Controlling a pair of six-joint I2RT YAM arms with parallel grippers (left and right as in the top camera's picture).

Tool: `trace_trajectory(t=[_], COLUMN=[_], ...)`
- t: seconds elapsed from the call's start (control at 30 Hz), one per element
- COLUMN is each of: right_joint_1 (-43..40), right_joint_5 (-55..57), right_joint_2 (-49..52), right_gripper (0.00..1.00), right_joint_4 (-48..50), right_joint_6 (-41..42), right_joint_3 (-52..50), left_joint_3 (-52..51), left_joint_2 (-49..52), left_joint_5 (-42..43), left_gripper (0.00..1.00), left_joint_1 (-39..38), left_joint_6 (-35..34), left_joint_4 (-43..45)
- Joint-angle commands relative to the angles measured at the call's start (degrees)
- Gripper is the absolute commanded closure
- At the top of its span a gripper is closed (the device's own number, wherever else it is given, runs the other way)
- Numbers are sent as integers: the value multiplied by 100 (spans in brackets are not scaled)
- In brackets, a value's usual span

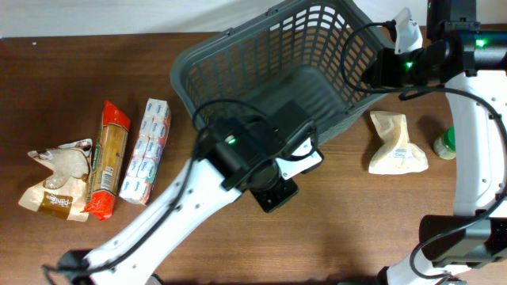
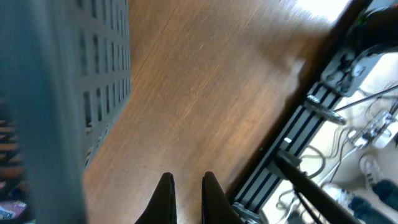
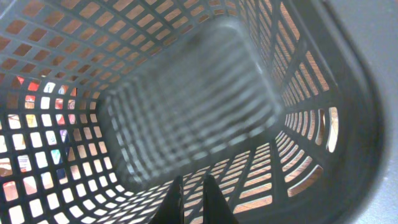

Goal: Pack container

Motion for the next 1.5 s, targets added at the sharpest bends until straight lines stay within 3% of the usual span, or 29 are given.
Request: trace_trajectory(t=[0.0,0.2,1.0,1.23,1.47], right_joint_1=[37,37,323,-122,-876], right_joint_5=[-131,-129,-111,9,911], right_joint_2=[2,11,-24,-450,-273], right_gripper=[96,96,96,96,96], right_joint_4=[-31,-378,-1005,-341,-149], right_joint_6=[-166,-164,-168,59,402], right_joint_3=[33,24,15,940,1014], left_joint_3=[57,-120,-212,247,378], left_joint_2=[280,345,280,-944,-2260], left_joint_5=[-275,-831,-850,-852,-852], left_gripper=[98,98,98,98,85], left_joint_1=[-17,74,2256,2828,4107], left_joint_6=[275,271,208,39,-382], left_joint_4=[70,136,76,-7,348])
